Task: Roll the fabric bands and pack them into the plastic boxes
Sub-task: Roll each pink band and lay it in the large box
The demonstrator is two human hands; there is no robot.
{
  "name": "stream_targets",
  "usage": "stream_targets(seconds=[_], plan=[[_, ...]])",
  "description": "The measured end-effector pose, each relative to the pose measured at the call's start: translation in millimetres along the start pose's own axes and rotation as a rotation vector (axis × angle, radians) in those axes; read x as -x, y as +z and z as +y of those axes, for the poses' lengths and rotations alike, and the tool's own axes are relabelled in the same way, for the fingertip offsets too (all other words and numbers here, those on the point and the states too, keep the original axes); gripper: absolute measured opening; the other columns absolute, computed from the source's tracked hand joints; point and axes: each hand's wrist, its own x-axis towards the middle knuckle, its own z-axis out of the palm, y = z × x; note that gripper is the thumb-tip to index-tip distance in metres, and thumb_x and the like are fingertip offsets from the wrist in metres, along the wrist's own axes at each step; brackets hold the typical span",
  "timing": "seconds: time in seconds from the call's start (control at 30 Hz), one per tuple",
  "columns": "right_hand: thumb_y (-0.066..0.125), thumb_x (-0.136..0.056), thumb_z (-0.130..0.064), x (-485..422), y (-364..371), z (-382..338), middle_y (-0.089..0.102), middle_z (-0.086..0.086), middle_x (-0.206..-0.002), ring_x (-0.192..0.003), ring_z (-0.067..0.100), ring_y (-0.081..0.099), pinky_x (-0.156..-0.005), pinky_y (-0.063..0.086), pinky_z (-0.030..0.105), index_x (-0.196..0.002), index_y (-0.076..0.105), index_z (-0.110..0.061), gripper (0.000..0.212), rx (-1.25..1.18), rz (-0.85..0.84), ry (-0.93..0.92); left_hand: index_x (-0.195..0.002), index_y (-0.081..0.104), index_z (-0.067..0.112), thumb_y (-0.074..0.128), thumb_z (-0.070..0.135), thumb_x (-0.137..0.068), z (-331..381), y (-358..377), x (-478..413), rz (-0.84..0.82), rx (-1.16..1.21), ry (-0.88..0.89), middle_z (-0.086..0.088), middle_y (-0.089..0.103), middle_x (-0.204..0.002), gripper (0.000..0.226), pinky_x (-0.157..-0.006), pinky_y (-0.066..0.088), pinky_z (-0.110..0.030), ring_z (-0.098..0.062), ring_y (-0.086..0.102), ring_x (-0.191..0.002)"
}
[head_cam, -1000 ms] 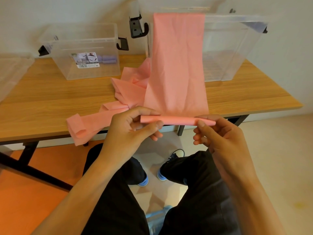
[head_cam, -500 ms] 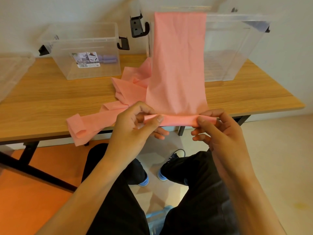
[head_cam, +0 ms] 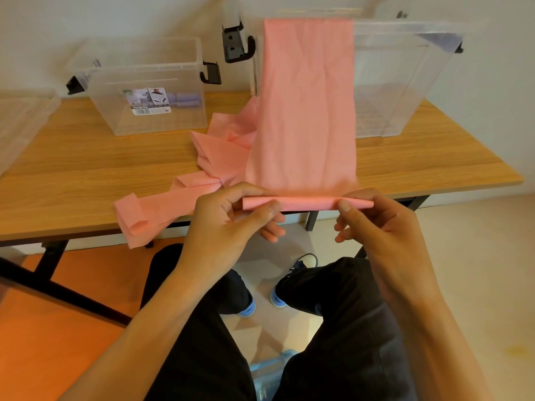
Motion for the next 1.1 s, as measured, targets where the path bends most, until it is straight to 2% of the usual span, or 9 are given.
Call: stream_targets(seconds=[0.17,0.3,0.37,0.53,0.63,0.8,0.93,1.03,1.1], plan=[[0.063,-0.097,-0.017,-4.5,3.1,2.7,0.065,0.006,-0.086,-0.084,0.018,0.065,-0.067,0.057,0.028,-0.092,0.067,-0.006,0.013,-0.094,-0.006,0.074,-0.086,0.066,0.003,0.064,0.017,-0.090,0.4,4.4,-2.8,0.036,0.003,-0.009,-0.014,0.069,-0.067,0.015,-0.049,0.051,-0.029,-0.026,0.065,-0.050],[0.064,-0.097,-0.008,-5.1,5.0,3.7,0.068,0.008,-0.084,-0.075,0.022,0.066,-0.069,0.057,0.032,-0.099,0.063,-0.003,0.005,-0.143,0.007,0.048,-0.094,0.061,0.004,0.060,0.007,-0.097,-0.2,5.3,-2.4,0.016,0.003,-0.002,-0.014,0.067,-0.065,0.004,-0.046,0.049,-0.032,-0.029,0.063,-0.048],[0.065,-0.096,-0.007,-5.3,5.9,2.2,0.070,0.008,-0.082,-0.072,0.024,0.066,-0.071,0.058,0.033,-0.106,0.062,-0.009,0.011,-0.155,0.014,0.028,-0.103,0.059,0.006,0.058,0.002,-0.098,-0.2,4.0,-1.6,0.010,0.015,0.003,-0.014,0.066,-0.065,0.006,-0.046,0.049,-0.033,-0.030,0.062,-0.048],[0.071,-0.087,-0.023,-6.8,7.3,-1.4,0.069,0.008,-0.080,-0.070,0.021,0.065,-0.069,0.056,0.033,-0.107,0.068,-0.008,0.025,-0.135,0.012,-0.028,-0.103,0.065,0.002,0.061,0.008,-0.095,-0.8,4.3,-0.8,0.007,-0.009,0.010,-0.013,0.069,-0.066,0.010,-0.048,0.050,-0.030,-0.027,0.065,-0.050],[0.076,-0.080,-0.022,-8.9,5.7,-2.8,0.071,0.011,-0.086,-0.072,0.021,0.066,-0.072,0.057,0.031,-0.110,0.071,-0.011,0.032,-0.117,-0.012,-0.026,-0.102,0.066,0.002,0.070,0.014,-0.087,-0.5,2.5,-1.1,0.015,-0.023,0.008,-0.013,0.072,-0.072,0.020,-0.054,0.054,-0.030,-0.029,0.070,-0.058],[0.073,-0.084,-0.025,-11.4,4.5,-0.3,0.071,0.007,-0.080,-0.068,0.020,0.065,-0.070,0.057,0.032,-0.104,0.071,-0.006,0.029,-0.080,-0.018,-0.025,-0.107,0.067,0.004,0.064,0.008,-0.092,-2.9,-0.1,-5.1,0.038,-0.008,0.002,-0.012,0.072,-0.073,0.016,-0.055,0.053,-0.027,-0.025,0.068,-0.057],[0.068,-0.087,-0.031,-12.8,8.0,2.8,0.067,0.007,-0.078,-0.071,0.020,0.063,-0.066,0.055,0.033,-0.099,0.067,-0.001,0.033,-0.077,0.015,-0.012,-0.096,0.066,0.001,0.060,0.009,-0.096,-1.7,0.1,-5.9,0.033,-0.055,0.033,-0.010,0.071,-0.074,0.009,-0.055,0.053,-0.026,-0.022,0.067,-0.058],[0.065,-0.097,-0.019,-15.0,10.7,4.7,0.063,0.006,-0.079,-0.073,0.020,0.063,-0.062,0.054,0.030,-0.093,0.060,0.003,0.023,-0.120,0.021,0.016,-0.092,0.064,0.003,0.058,0.011,-0.099,-1.5,2.4,-7.8,0.054,-0.065,0.028,-0.009,0.073,-0.078,0.013,-0.055,0.053,-0.027,-0.020,0.068,-0.061],[0.061,-0.099,-0.009,-15.8,13.2,3.9,0.061,0.008,-0.076,-0.068,0.018,0.064,-0.062,0.053,0.030,-0.093,0.057,0.003,0.014,-0.137,0.038,0.031,-0.091,0.063,0.002,0.058,0.012,-0.099,-1.9,4.7,-9.0,0.059,-0.076,0.020,-0.011,0.073,-0.080,0.014,-0.055,0.054,-0.028,-0.018,0.068,-0.062]])
